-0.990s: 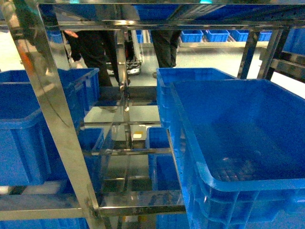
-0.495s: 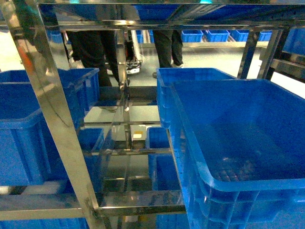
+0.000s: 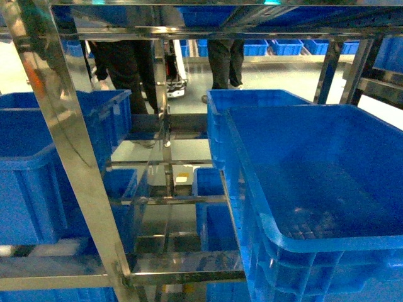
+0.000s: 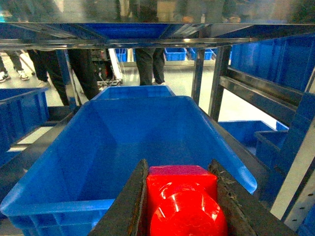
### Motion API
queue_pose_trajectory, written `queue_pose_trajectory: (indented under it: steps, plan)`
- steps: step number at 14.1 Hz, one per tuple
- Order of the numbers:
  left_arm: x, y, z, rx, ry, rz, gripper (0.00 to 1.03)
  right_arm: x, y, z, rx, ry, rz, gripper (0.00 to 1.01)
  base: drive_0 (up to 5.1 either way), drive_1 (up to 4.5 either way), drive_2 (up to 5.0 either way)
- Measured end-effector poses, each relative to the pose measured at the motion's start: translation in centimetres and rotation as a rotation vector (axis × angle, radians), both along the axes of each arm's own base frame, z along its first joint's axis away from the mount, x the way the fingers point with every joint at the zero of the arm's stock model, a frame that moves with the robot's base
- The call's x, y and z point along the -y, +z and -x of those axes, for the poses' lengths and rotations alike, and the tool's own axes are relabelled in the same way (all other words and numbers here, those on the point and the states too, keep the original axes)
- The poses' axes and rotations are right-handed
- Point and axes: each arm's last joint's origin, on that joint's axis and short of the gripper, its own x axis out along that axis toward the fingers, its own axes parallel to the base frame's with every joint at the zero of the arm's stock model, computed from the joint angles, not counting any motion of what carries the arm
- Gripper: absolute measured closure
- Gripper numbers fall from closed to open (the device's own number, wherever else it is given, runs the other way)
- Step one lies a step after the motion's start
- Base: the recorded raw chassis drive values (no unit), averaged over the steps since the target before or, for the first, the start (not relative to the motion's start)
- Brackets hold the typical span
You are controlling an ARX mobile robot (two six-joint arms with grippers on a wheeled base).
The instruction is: Pick red block from blue box to shelf
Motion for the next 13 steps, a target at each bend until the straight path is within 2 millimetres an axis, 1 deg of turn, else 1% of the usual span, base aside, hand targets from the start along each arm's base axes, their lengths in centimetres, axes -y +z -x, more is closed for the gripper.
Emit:
queue_pose_trajectory:
  steps: [7,8,9,10,11,12,13]
  plan:
    - [0.0,0.0,0.0,0.000,0.000,0.000,0.05,0.0,0.0,0.0,0.000,0.000,0.000,0.73,0.0,0.00,0.0]
    - [0.0,0.0,0.0,0.000,0.000,0.000,0.05,0.0,-0.2,0.0,-0.058,-0.038,0.025,0.73,0.0,0.00,0.0]
    - [0.0,0.0,0.0,0.000,-0.001,0.000,0.05,-0.4,-0.3,-0.6,-0.249,-0.115,0.122,0.73,0.0,0.00,0.0]
    - [0.0,0.0,0.0,0.000,0.001,0.000,0.05,-0.2,0.0,-1.3,-0.281,-0.142,0.130,0.73,0.0,0.00,0.0]
    - [0.0,0.0,0.0,-0.001,0.000,0.000,0.05,0.0,0.8,-2.4,-0.277,-0.125,0.118,0.73,0.0,0.00,0.0]
    - [0.0,0.0,0.0,0.000,0.000,0.000,0.05,-0.2,1.2,-3.7,-0.272,-0.082,0.113,0.73,0.0,0.00,0.0]
    - [0.0,0.0,0.0,0.000,0.000,0.000,0.05,-0.3,1.2,-5.2,-0.273,-0.054,0.124,0.73,0.0,0.00,0.0]
